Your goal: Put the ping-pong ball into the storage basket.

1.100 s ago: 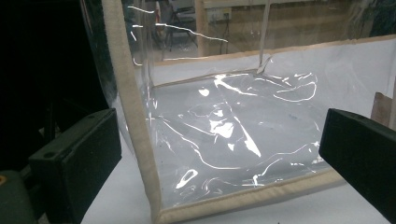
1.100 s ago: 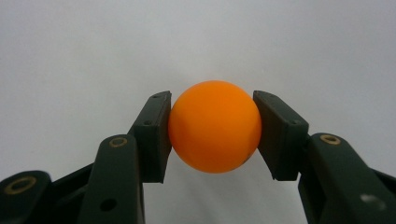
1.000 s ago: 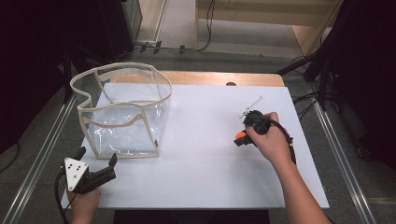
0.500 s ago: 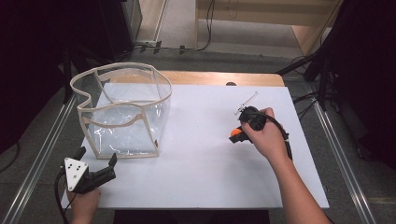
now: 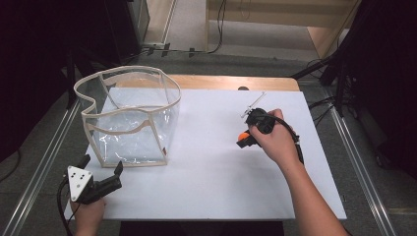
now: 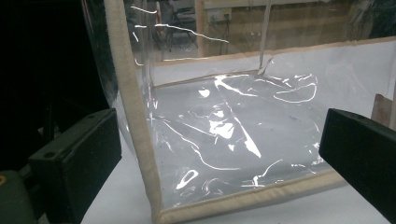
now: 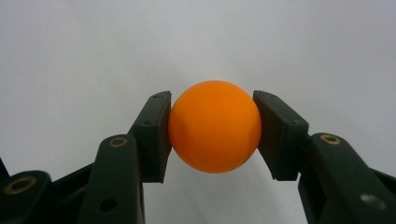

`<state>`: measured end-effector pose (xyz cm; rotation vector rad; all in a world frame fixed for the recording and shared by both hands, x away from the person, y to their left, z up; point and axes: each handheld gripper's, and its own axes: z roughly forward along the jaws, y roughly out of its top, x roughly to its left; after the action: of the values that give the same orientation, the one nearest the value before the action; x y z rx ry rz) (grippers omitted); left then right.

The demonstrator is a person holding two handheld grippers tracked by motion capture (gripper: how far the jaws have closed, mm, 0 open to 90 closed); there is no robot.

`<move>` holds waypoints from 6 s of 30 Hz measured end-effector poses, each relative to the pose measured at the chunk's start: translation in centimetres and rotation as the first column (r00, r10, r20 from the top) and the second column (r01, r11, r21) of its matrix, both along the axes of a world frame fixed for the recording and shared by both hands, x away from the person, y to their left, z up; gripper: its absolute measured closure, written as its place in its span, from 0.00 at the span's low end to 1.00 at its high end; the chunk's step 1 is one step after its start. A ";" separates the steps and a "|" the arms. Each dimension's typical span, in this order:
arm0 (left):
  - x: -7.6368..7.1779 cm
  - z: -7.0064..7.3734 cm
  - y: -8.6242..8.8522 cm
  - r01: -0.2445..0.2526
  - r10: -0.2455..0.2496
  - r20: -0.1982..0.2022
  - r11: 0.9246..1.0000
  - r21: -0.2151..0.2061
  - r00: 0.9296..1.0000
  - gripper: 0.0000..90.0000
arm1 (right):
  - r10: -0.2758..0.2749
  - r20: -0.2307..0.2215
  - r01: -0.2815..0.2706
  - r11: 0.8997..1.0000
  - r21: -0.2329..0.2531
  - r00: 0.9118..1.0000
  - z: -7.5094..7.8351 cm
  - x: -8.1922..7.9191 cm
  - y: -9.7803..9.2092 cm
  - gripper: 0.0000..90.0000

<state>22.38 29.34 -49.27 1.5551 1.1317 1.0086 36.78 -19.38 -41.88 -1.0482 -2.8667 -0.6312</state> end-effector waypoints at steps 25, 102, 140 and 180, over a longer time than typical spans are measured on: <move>0.0 0.0 0.0 0.001 -0.001 -0.001 1.000 -0.003 1.000 0.00 | 0.040 0.021 -0.040 0.999 0.010 0.999 1.9 0.6 2.0 0.53; 0.1 0.0 0.1 0.004 -0.004 -0.003 1.000 -0.017 1.000 0.00 | 0.203 0.043 -0.204 0.979 0.016 0.978 5.8 2.4 9.8 0.53; 0.1 0.1 0.1 0.006 -0.006 -0.006 1.000 -0.014 1.000 0.00 | 0.269 0.075 -0.272 0.962 0.019 0.960 9.6 3.4 13.4 0.53; 0.1 0.1 0.2 0.007 -0.007 -0.005 1.000 -0.020 1.000 0.00 | 0.310 0.088 -0.318 0.944 0.086 0.946 13.3 5.5 15.6 0.53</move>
<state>22.52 29.49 -49.22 1.5454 1.1358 0.9868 42.24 -3.81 -28.53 -0.5455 -2.9337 -0.7894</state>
